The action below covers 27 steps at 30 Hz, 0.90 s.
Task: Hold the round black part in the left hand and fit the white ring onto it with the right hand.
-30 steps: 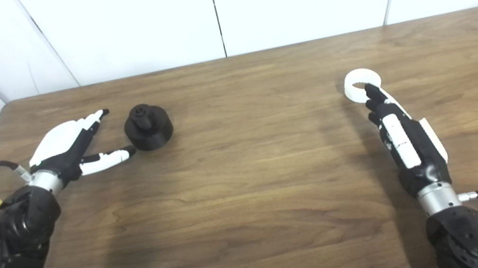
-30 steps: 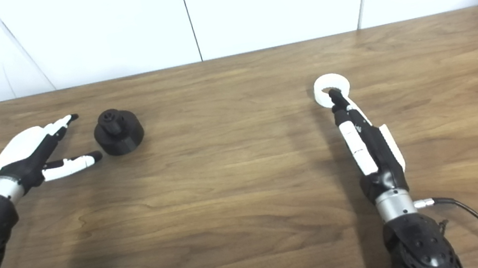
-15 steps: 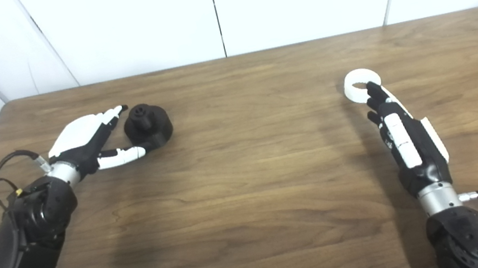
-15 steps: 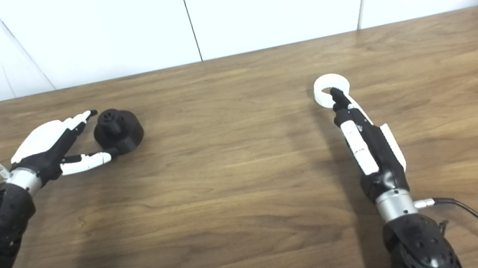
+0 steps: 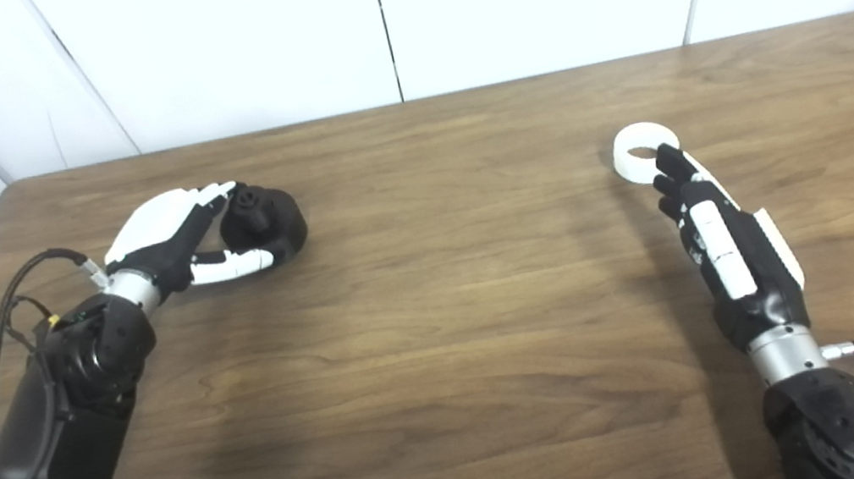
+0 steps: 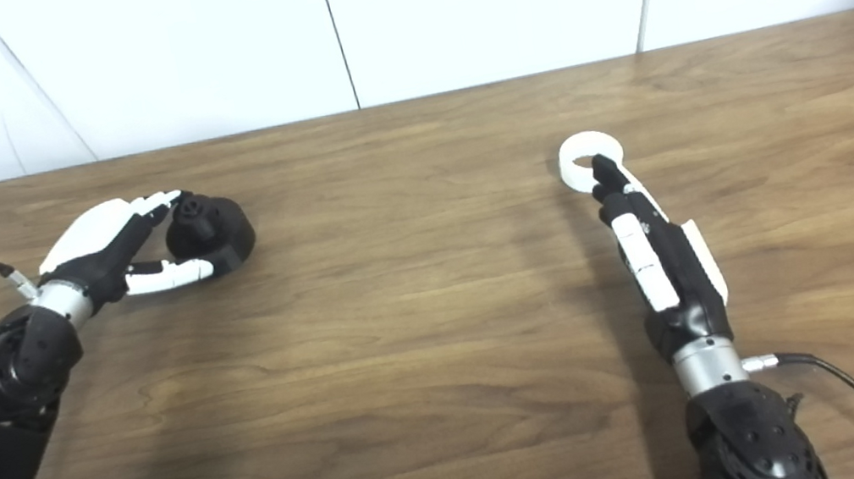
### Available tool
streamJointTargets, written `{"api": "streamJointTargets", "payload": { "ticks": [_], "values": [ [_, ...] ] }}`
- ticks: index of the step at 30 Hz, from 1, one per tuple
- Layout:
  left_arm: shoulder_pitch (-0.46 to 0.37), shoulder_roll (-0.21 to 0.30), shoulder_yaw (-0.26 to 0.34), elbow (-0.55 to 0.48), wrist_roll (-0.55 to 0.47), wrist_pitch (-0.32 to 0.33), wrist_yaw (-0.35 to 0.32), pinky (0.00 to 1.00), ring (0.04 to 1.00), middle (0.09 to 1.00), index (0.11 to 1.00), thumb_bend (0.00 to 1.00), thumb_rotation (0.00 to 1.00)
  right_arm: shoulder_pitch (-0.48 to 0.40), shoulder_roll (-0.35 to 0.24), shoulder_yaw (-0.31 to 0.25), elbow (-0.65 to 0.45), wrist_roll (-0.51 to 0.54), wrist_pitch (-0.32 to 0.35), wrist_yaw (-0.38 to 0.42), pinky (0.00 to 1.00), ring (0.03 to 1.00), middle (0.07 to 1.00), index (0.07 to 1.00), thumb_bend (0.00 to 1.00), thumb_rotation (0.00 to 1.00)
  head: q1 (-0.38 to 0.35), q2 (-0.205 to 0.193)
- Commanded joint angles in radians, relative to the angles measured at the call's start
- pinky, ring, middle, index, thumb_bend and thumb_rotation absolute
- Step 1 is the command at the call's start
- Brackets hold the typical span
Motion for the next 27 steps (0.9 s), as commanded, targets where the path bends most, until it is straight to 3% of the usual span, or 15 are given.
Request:
{"api": "streamJointTargets", "payload": {
  "ticks": [1, 11, 27],
  "values": [
    [-0.067, 0.019, 0.016, 0.012, 0.008, -0.001, 0.025, 0.97, 1.000, 0.977, 0.933, 0.77, 0.62, 0.021, 0.022, -0.003, -0.041, -0.002, -0.041, 0.003, 0.95, 0.941, 0.942, 0.920, 0.51, 0.87, 0.001, 0.001],
    [-0.078, 0.008, 0.011, 0.041, 0.022, 0.011, 0.038, 0.91, 1.000, 0.971, 0.938, 0.87, 0.61, 0.019, 0.009, -0.011, -0.040, 0.000, -0.044, 0.012, 0.96, 0.942, 0.939, 0.918, 0.56, 0.87, 0.009, -0.002],
    [-0.079, -0.008, -0.007, 0.080, 0.056, 0.002, 0.072, 0.90, 0.994, 0.945, 0.932, 0.93, 0.66, 0.014, -0.020, -0.019, -0.046, -0.004, -0.058, 0.043, 0.95, 0.930, 0.925, 0.896, 0.59, 0.85, 0.032, -0.009]
  ]
}}
